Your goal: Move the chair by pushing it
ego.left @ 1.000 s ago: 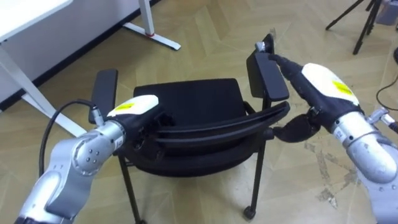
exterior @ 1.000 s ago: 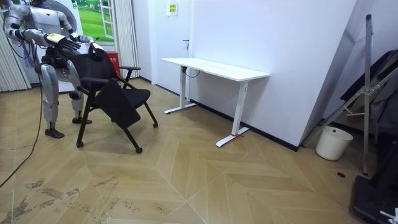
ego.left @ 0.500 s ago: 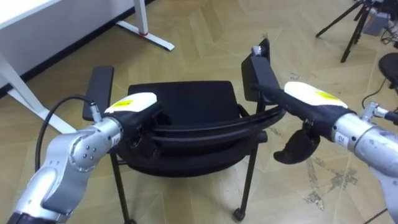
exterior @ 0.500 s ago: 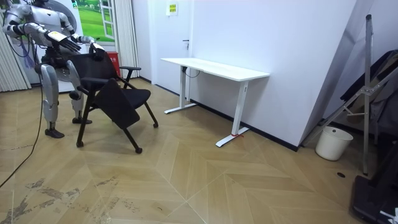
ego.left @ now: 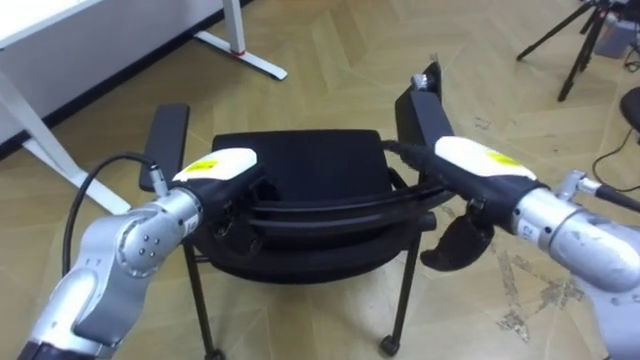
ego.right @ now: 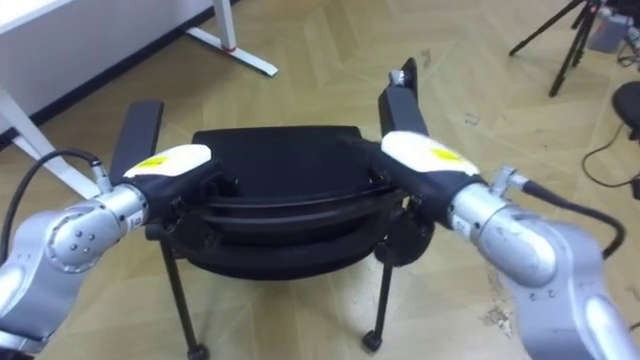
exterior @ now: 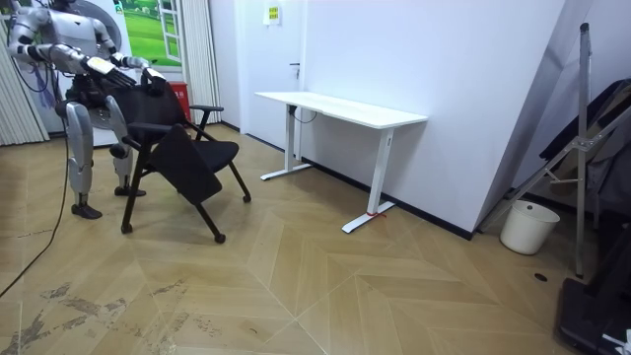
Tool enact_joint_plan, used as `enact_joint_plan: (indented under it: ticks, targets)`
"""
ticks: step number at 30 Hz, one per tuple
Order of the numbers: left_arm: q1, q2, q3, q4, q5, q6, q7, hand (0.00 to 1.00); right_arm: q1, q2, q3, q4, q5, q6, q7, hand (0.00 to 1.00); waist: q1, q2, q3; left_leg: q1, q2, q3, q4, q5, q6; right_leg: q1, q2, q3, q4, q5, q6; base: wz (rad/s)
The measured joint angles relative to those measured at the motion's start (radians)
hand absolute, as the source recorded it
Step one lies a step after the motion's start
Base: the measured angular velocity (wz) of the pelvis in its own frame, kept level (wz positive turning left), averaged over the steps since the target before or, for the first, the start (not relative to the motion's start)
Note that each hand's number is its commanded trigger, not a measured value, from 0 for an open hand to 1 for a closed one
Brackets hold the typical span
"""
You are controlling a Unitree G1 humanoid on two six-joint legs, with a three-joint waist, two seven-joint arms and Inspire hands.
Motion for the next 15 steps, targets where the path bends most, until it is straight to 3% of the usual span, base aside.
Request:
enact_joint_plan:
  ticks: [2,5,15]
  targets:
    - [0.000,-0.013,-0.013,0.000,0.000,0.002,0.002,1.00,-0.003,0.016,0.012,0.017,-0.048,-0.004,-0.036,0.00,0.011,0.018,-0.0053,-0.003,0.000,-0.005,0.000,0.000,0.000,-0.001,0.001,0.000,0.000,0.000,0.000,0.05]
    - [0.000,-0.031,-0.025,0.000,0.004,0.000,0.002,1.00,-0.004,0.017,0.045,0.041,-0.114,-0.001,-0.079,0.00,0.024,0.022,-0.0079,-0.003,0.000,-0.014,0.000,0.000,-0.001,0.002,0.002,-0.003,0.000,0.000,0.000,0.06]
    - [-0.019,-0.027,-0.067,0.003,0.002,0.002,0.015,1.00,-0.039,0.044,0.194,0.110,-0.288,0.010,-0.189,0.00,0.035,0.026,-0.0076,-0.010,-0.006,-0.043,0.003,0.000,0.000,0.016,0.001,-0.021,0.000,0.000,0.000,0.09]
